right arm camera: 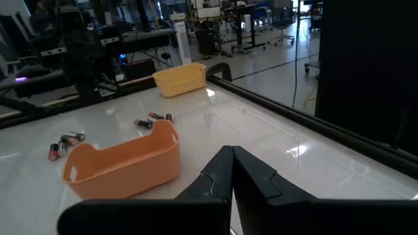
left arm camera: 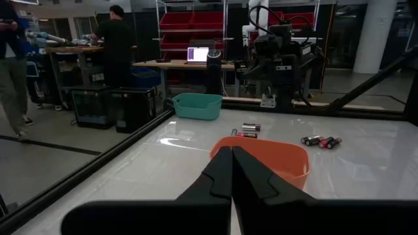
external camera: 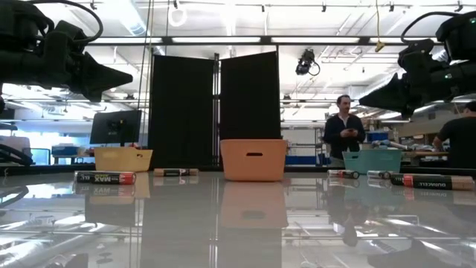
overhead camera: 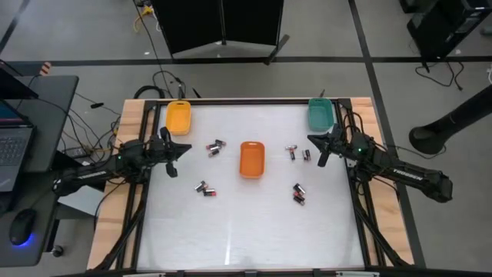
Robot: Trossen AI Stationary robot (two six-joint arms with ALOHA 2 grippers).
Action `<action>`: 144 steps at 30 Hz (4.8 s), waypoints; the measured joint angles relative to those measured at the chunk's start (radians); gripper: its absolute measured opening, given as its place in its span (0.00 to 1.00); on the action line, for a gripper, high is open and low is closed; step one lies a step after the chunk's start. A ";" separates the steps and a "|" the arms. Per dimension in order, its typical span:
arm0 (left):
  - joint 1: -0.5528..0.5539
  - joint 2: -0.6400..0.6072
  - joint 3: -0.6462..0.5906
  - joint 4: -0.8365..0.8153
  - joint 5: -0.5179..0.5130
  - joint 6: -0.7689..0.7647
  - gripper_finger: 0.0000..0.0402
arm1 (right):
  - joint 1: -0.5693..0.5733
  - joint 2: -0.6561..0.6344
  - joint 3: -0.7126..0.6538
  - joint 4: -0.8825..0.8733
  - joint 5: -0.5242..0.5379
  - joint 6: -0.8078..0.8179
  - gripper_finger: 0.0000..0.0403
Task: Sort batteries
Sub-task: Put the silver battery into the orange bin
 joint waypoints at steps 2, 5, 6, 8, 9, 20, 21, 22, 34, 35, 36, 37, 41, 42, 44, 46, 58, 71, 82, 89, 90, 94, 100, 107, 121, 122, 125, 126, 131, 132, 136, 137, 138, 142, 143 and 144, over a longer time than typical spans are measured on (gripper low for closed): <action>0.000 0.000 0.000 0.000 0.000 0.000 0.02 | 0.000 0.000 0.000 -0.001 0.000 0.000 0.05; 0.000 0.000 0.000 0.000 0.000 0.000 0.02 | 0.000 0.000 0.000 0.000 0.000 0.000 0.05; 0.000 0.000 0.000 0.000 0.000 0.000 0.02 | 0.000 0.000 0.000 -0.001 0.001 0.000 0.05; 0.000 0.000 0.000 0.000 0.000 0.000 0.02 | 0.000 0.000 0.000 0.000 0.001 0.000 0.05; 0.000 0.000 0.000 0.000 0.000 0.000 0.02 | 0.000 0.000 0.000 -0.001 0.002 0.000 0.05; 0.000 0.000 0.000 0.000 0.000 0.000 0.02 | 0.000 0.000 0.000 0.131 0.003 0.000 0.05; 0.000 0.000 0.000 0.000 0.000 0.000 0.02 | 0.000 0.000 0.000 0.156 0.003 0.000 0.05; 0.000 0.000 0.000 0.000 0.000 0.000 0.02 | 0.000 0.000 0.000 0.186 0.003 0.000 0.05; 0.000 0.000 0.000 0.009 0.000 0.000 0.02 | 0.018 0.020 0.015 0.351 -0.031 0.041 0.04; 0.000 0.000 0.000 0.016 0.000 0.000 0.02 | 0.027 0.031 0.024 0.336 -0.026 0.041 0.03; 0.000 0.000 0.000 0.025 0.000 0.000 0.02 | 0.035 0.046 0.035 0.318 -0.014 0.040 0.02; 0.000 0.000 0.000 0.032 0.000 0.000 0.02 | 0.043 0.062 0.048 0.297 -0.002 0.040 0.02; 0.000 0.000 0.000 0.045 0.000 0.000 0.02 | 0.076 0.149 0.135 0.188 0.034 0.039 0.02; 0.000 0.000 0.000 0.050 0.000 0.000 0.02 | 0.085 0.177 0.160 0.156 0.041 0.038 0.02; 0.000 0.000 0.000 0.055 0.000 0.000 0.02 | 0.106 0.236 0.212 0.078 0.069 0.036 0.02; 0.000 0.000 0.000 0.062 0.000 0.000 0.02 | 0.128 0.297 0.271 -0.003 0.102 0.036 0.02; 0.000 0.000 0.000 0.116 0.000 0.000 0.02 | 0.212 0.691 0.574 -0.376 0.141 0.089 0.08; 0.000 0.000 0.000 0.120 0.000 0.000 0.02 | 0.212 1.048 0.693 -0.439 0.110 0.086 0.23; 0.000 0.000 0.000 0.135 0.000 0.000 0.02 | 0.199 1.262 0.921 -0.689 0.107 0.020 0.29; 0.000 0.000 0.000 0.136 0.000 0.000 0.02 | 0.190 1.275 0.958 -0.778 0.107 -0.038 0.10; 0.000 0.000 0.000 0.136 0.000 0.000 0.02 | 0.191 1.275 0.958 -0.782 0.107 -0.052 0.06; 0.000 0.000 0.000 0.133 0.000 0.000 0.02 | 0.190 1.275 0.958 -0.782 0.106 -0.086 0.04; 0.000 0.000 0.000 0.128 0.000 0.000 0.02 | 0.190 1.275 0.958 -0.781 0.057 -0.104 0.03; 0.000 0.000 0.000 0.130 0.000 0.006 0.02 | 0.190 1.275 0.958 -0.781 0.035 -0.092 0.06; 0.000 0.000 0.000 0.106 0.058 0.008 0.02 | 0.181 1.274 0.983 -0.782 -0.009 -0.069 0.04; 0.000 0.000 0.000 0.106 0.067 0.008 0.02 | 0.181 1.274 0.990 -0.782 -0.009 -0.069 0.05; 0.000 0.000 0.000 0.106 0.072 0.008 0.02 | 0.181 1.274 1.012 -0.784 -0.009 -0.069 0.07; 0.000 0.000 0.000 0.105 0.072 0.008 0.02 | 0.181 1.274 1.019 -0.783 -0.009 -0.069 0.07; 0.000 0.015 0.000 0.103 0.072 0.008 0.02 | 0.181 1.273 1.036 -0.787 -0.009 -0.077 0.04; 0.000 0.022 0.000 0.103 0.072 0.008 0.02 | 0.181 1.273 1.036 -0.788 -0.009 -0.078 0.03; 0.000 0.061 0.000 0.103 0.085 0.008 0.02 | 0.181 1.274 1.025 -0.785 -0.031 -0.079 0.03; 0.000 0.072 0.000 0.103 0.085 0.008 0.02 | 0.181 1.274 1.022 -0.779 -0.051 -0.078 0.03; 0.000 0.085 0.000 0.103 0.086 0.008 0.02 | 0.181 1.275 1.019 -0.765 -0.075 -0.074 0.04; 0.000 0.129 0.000 0.103 0.087 0.008 0.02 | 0.181 1.275 1.010 -0.709 -0.123 -0.061 0.04; 0.000 0.138 0.000 0.103 0.087 0.008 0.02 | 0.181 1.275 1.009 -0.712 -0.121 -0.061 0.03; 0.000 0.147 0.000 0.104 0.087 0.008 0.02 | 0.181 1.275 1.009 -0.714 -0.110 -0.062 0.03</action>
